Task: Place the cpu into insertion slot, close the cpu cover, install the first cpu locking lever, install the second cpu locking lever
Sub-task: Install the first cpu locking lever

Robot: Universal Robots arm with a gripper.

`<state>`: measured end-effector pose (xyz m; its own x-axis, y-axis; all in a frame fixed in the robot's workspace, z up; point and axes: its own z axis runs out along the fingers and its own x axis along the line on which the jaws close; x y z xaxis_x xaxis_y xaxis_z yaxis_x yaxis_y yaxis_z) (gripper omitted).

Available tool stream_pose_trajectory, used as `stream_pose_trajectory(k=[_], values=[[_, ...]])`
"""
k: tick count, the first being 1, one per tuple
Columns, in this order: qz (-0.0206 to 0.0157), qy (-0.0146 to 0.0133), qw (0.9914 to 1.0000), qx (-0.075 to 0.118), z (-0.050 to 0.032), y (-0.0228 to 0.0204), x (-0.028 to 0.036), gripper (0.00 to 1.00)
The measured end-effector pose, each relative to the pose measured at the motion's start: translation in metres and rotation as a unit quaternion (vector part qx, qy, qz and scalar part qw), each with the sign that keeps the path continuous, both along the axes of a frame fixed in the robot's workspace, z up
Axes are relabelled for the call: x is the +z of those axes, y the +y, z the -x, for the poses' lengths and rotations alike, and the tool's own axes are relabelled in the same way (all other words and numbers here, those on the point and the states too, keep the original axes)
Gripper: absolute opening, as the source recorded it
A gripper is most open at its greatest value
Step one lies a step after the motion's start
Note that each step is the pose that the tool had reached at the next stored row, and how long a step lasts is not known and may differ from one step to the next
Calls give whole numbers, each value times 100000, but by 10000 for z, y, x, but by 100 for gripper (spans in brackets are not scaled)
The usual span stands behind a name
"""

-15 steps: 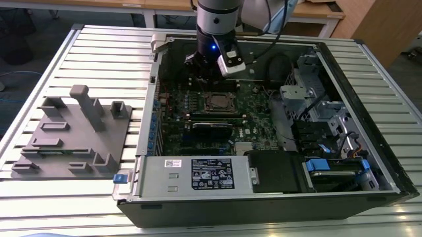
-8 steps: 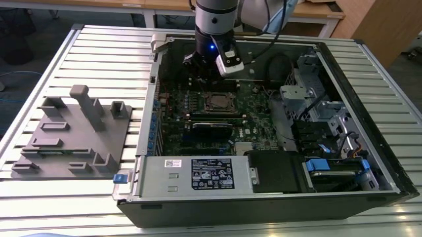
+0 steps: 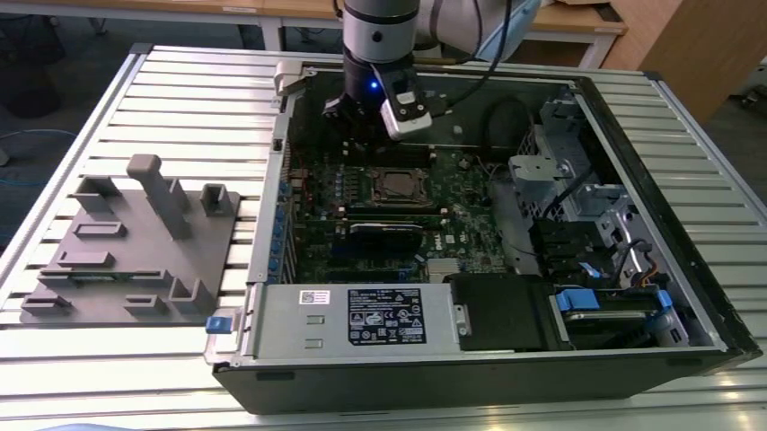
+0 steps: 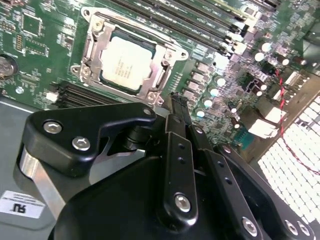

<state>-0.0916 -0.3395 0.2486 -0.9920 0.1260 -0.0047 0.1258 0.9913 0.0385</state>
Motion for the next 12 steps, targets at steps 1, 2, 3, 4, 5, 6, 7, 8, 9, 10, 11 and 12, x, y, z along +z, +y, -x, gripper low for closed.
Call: stream_pose_trajectory(k=[1, 2, 3, 4, 5, 6, 7, 8, 9, 10, 11, 12], values=[[-279, -12, 100000, 40, 9, -1, 0, 10], [-632, -20, 99998, 93, 15, -1, 0, 10], [-944, -27, 99995, 129, 21, -2, 0, 10], [-1312, -36, 99991, 160, 27, -2, 0, 10], [-1705, -42, 99985, 194, 32, -3, 0, 10], [-2053, -50, 99979, 225, 37, -5, 0, 10], [-2329, -58, 99973, 247, 40, -6, 0, 10], [-2718, -68, 99963, 266, 42, -9, 0, 10], [-3364, -80, 99943, 283, 44, -12, 0, 10], [-4028, -75, 99918, 295, 45, -14, 0, 10], [-4719, -86, 99888, 305, 46, -17, 0, 10], [-5308, -84, 99858, 314, 47, -19, 0, 10]])
